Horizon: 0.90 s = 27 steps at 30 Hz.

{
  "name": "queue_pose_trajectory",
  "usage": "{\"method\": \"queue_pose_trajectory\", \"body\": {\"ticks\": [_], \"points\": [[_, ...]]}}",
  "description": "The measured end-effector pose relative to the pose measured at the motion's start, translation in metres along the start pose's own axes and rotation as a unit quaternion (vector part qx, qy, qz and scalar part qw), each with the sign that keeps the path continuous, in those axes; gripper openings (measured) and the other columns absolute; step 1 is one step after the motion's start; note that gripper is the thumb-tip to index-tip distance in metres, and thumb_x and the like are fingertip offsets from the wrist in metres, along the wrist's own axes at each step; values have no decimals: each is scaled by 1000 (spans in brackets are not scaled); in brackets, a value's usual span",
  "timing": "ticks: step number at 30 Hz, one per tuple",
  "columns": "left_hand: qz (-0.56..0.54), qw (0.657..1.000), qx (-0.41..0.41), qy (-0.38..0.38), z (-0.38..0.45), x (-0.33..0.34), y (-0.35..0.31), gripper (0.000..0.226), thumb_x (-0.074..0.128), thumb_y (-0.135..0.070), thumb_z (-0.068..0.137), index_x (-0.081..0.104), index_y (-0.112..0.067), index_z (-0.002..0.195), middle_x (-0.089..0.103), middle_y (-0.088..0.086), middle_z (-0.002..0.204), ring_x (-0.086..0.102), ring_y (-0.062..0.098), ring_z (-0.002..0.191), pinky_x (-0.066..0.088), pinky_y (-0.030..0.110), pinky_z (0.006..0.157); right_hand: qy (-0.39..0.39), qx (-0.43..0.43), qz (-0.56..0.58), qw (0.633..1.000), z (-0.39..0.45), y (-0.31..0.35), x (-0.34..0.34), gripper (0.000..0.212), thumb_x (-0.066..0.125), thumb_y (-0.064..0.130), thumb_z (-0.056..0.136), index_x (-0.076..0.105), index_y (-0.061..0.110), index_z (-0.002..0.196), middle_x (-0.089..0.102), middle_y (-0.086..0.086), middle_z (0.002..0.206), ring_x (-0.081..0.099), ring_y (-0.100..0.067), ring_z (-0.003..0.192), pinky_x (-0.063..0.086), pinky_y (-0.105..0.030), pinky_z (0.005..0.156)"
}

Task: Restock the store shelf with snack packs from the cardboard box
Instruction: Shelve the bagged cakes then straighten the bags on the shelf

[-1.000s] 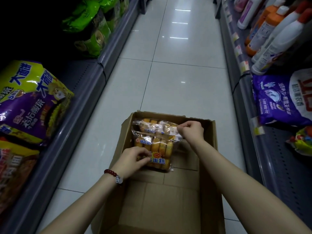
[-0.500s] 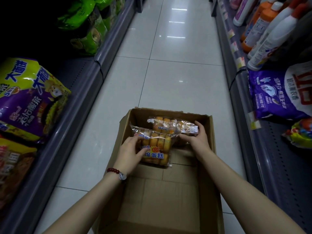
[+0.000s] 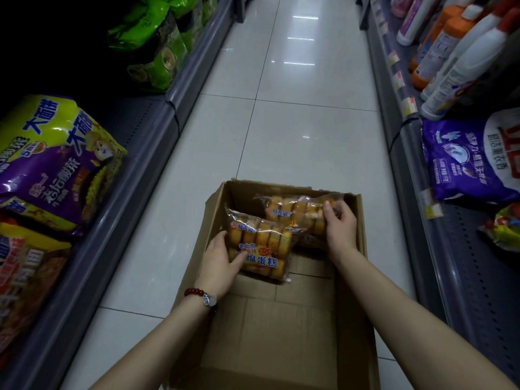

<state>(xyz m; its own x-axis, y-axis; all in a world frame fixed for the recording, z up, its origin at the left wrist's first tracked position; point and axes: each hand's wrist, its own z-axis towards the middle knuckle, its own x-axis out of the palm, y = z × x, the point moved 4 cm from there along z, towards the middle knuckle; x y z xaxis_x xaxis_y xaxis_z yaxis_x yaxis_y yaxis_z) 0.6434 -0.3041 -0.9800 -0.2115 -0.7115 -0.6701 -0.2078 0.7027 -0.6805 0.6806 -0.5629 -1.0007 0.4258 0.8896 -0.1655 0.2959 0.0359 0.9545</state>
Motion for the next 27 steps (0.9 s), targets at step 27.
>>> {"method": "queue_pose_trajectory", "body": {"ticks": [27], "points": [[-260, 948, -63, 172, 14, 38, 12, 9, 61, -26, 88, 53, -26, 83, 61, 3, 109, 60, 24, 102, 53, 42, 82, 5, 40, 5, 999, -24, 13, -10, 25, 49, 29, 100, 58, 6, 97, 62, -3, 82, 62, -13, 73, 48, -14, 46]]}}
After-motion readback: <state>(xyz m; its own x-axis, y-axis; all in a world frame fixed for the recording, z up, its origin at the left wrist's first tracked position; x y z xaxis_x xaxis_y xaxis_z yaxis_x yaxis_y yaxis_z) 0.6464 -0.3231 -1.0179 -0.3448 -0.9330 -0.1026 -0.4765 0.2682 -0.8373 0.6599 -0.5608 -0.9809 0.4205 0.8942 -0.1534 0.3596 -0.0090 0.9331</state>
